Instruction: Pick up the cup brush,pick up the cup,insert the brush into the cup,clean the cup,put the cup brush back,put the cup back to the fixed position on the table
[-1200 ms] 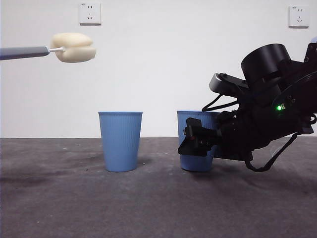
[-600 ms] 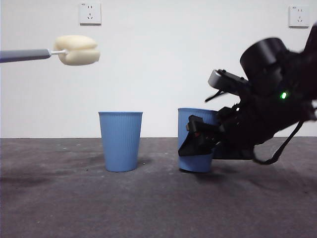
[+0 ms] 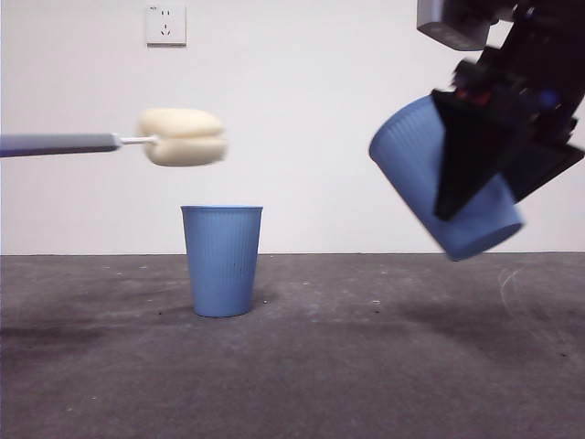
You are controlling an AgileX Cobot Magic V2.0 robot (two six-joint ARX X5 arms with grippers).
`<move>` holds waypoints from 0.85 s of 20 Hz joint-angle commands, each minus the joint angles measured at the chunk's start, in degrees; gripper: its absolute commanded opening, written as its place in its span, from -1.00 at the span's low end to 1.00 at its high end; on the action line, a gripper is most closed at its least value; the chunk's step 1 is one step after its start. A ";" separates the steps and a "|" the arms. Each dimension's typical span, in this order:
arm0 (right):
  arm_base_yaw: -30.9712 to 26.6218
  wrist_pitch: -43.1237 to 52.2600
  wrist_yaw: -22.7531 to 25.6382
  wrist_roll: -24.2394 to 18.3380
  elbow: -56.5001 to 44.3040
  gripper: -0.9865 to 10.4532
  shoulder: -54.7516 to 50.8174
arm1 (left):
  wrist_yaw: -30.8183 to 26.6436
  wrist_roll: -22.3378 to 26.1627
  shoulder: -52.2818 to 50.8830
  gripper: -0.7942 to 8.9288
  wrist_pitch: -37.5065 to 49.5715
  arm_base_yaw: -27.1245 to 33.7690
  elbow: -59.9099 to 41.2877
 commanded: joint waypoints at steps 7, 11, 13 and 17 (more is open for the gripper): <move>10.99 -16.41 17.53 -7.28 4.94 -0.86 0.83 | -7.30 6.91 1.05 -0.85 -0.57 -16.74 -0.52; 16.15 -18.51 24.02 -8.68 4.94 -0.86 3.19 | -8.55 8.37 3.13 -0.85 -1.51 -22.36 -0.52; 19.21 -18.29 25.46 -8.74 4.94 -0.86 4.20 | -9.84 8.39 4.35 -0.85 -1.46 -24.65 -0.52; 23.15 -18.88 27.76 -9.33 4.94 -0.86 6.75 | -10.64 8.57 6.88 -0.85 -1.01 -27.85 -0.52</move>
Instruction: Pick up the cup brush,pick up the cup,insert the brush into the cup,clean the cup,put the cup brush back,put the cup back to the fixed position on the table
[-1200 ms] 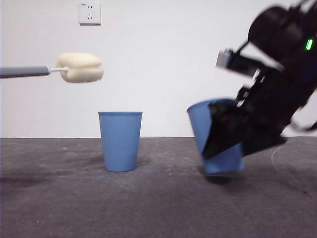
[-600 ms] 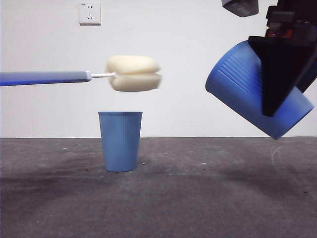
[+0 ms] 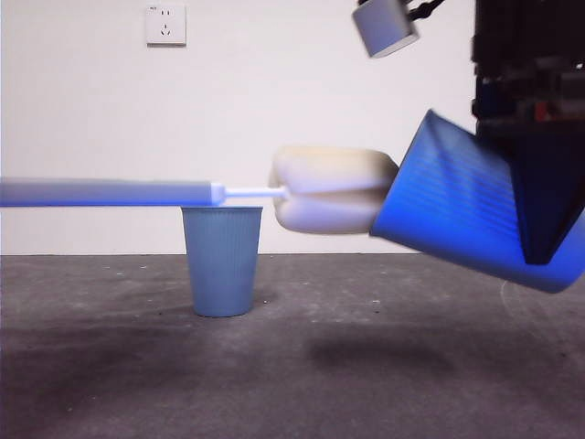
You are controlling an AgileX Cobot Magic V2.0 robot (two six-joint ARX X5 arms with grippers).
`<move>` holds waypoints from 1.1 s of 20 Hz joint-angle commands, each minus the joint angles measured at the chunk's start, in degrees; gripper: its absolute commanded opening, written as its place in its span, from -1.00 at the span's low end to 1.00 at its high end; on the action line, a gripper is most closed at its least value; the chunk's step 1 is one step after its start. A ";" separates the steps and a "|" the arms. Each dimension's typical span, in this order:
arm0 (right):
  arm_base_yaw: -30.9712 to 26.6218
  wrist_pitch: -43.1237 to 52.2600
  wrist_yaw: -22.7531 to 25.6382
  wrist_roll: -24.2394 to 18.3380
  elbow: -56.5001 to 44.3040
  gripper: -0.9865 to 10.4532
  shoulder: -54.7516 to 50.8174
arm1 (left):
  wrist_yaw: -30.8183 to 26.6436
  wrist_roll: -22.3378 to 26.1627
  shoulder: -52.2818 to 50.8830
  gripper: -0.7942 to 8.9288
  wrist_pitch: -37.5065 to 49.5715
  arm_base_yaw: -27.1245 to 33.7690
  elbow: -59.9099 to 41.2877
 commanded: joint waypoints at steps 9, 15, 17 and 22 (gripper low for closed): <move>8.63 5.64 3.28 -1.62 0.17 -0.86 7.10 | -0.09 0.85 6.12 -0.85 2.60 -4.87 -0.52; 10.91 9.38 2.75 -1.62 0.17 -0.86 7.10 | 0.39 0.83 9.84 -0.85 7.39 -6.45 -0.52; 10.91 9.57 2.73 -1.62 0.17 -0.86 7.10 | 0.55 0.61 10.36 -0.85 9.03 -6.47 -0.52; 10.80 8.74 3.65 -1.60 0.17 -0.86 7.10 | -0.20 -0.90 9.94 -0.85 5.25 -5.95 -0.52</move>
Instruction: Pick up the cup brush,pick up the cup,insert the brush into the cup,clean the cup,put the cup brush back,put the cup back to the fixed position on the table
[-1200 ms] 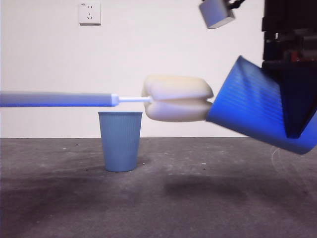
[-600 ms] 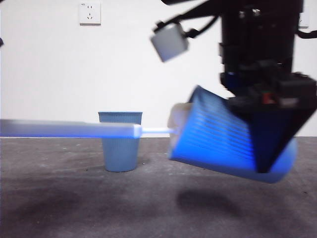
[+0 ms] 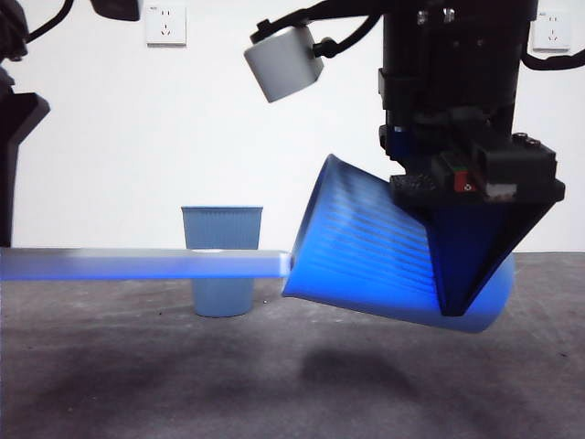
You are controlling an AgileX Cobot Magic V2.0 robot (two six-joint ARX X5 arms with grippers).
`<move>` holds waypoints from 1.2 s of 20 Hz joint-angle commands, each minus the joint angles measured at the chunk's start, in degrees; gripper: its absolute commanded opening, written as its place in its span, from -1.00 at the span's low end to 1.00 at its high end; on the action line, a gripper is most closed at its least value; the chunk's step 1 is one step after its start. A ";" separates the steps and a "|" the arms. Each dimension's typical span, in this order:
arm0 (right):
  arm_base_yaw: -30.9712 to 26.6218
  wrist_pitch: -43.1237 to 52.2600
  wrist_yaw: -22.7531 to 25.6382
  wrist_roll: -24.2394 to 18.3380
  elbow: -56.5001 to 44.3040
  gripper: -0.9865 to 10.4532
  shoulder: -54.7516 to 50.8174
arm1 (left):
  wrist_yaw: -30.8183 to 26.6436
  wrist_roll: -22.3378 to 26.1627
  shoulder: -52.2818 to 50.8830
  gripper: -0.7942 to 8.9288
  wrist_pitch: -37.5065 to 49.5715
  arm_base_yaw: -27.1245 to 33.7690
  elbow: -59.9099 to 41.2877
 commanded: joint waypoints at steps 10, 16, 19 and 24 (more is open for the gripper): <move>-0.90 -1.20 2.43 0.66 0.17 -0.86 0.17 | -2.32 -2.49 -8.26 -0.85 -9.35 2.91 -0.50; -0.87 -0.39 2.40 0.66 0.17 -0.86 0.17 | -2.32 -3.78 -12.72 -0.85 -12.61 3.74 -0.50; -0.87 0.00 2.40 0.66 0.17 -0.86 0.17 | -2.29 -3.76 -12.85 -0.85 -11.47 3.74 -0.50; -0.83 1.77 2.14 0.66 0.17 -0.86 0.17 | -1.66 -3.63 -10.25 -0.85 -5.16 3.74 -0.50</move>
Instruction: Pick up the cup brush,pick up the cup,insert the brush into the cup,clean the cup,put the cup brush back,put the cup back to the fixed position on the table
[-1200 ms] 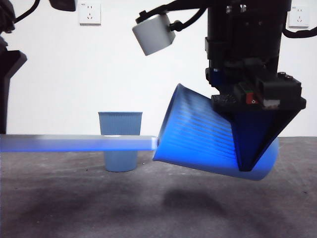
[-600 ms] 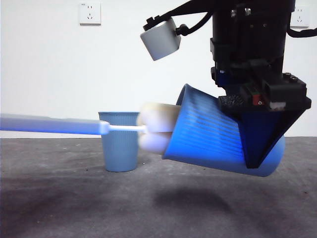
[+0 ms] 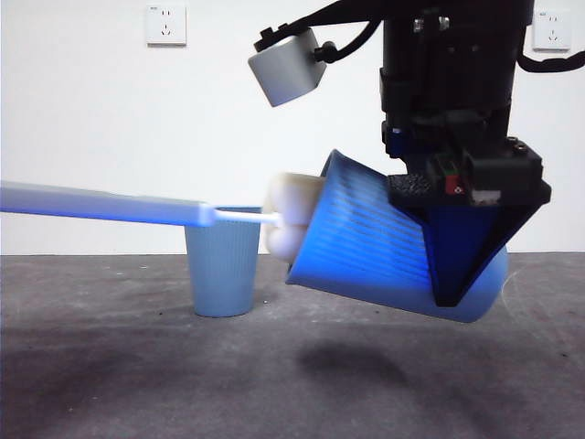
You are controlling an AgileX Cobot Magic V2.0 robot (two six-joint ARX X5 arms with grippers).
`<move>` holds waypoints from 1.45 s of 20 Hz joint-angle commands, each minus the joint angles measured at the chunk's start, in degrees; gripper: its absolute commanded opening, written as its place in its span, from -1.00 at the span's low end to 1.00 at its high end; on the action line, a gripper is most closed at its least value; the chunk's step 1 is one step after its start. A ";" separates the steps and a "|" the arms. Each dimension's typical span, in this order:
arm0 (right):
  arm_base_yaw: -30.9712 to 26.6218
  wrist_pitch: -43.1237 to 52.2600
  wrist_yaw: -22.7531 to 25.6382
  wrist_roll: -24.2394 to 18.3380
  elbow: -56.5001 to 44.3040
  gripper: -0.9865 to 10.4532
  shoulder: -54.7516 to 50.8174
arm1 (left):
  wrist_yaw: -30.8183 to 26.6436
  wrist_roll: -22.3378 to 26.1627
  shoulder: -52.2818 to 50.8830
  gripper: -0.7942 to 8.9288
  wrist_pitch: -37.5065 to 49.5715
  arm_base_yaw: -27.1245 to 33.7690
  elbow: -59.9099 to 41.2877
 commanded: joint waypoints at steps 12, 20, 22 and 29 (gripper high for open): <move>0.15 2.23 -2.80 0.37 0.17 -0.86 0.17 | 2.75 0.61 10.91 -0.85 12.20 0.20 -0.50; 0.15 -0.52 -0.39 0.15 0.17 -0.86 0.17 | 2.10 0.50 9.77 -0.85 5.62 3.54 -0.50; 0.15 -1.60 -0.39 0.22 0.17 -0.86 0.17 | 2.10 0.50 8.74 -0.85 4.94 4.48 -0.50; 0.11 -1.03 -0.39 1.79 0.17 -0.86 0.17 | -0.31 0.46 2.69 -0.85 1.14 7.67 -0.50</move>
